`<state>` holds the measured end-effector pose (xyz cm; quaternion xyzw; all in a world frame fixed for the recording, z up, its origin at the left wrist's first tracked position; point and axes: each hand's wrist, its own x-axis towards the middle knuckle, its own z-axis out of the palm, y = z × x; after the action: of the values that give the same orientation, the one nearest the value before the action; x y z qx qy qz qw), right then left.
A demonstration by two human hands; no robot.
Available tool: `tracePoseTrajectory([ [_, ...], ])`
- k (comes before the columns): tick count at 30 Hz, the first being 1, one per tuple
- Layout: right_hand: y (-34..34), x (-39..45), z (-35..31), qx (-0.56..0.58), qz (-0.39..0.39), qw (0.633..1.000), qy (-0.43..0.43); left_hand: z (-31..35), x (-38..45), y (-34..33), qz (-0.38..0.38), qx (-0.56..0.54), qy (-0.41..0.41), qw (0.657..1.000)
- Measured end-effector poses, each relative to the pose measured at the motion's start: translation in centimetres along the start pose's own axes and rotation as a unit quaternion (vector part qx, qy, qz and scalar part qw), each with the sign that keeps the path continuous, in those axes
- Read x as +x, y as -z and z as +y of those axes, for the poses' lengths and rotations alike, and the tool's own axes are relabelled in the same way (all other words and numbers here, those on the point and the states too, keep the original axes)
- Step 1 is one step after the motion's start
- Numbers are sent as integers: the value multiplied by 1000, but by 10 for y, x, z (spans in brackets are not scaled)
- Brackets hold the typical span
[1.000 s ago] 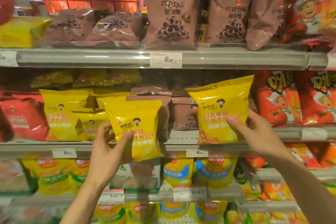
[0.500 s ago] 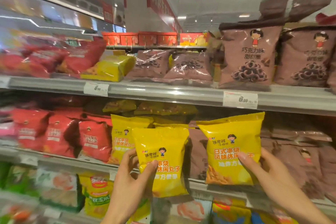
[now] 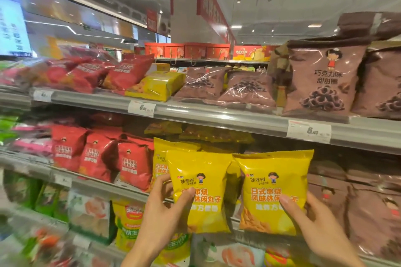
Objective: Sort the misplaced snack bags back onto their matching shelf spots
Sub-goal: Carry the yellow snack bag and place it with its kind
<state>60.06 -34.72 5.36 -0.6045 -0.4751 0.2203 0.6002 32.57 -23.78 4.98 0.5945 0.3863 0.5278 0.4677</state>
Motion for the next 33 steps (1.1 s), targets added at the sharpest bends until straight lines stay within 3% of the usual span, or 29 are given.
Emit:
tracePoseTrajectory([
  [12, -14, -2, -20, -11, 19, 1000, -8, -2, 15, 14, 4, -11, -23, 1000],
  [22, -84, 9, -85, -76, 56, 988, 121, 33, 76, 80, -53, -26, -116, 992],
  [33, -163, 114, -203, -145, 194, 946, 217, 78, 159, 149, -38, -34, -166, 985],
])
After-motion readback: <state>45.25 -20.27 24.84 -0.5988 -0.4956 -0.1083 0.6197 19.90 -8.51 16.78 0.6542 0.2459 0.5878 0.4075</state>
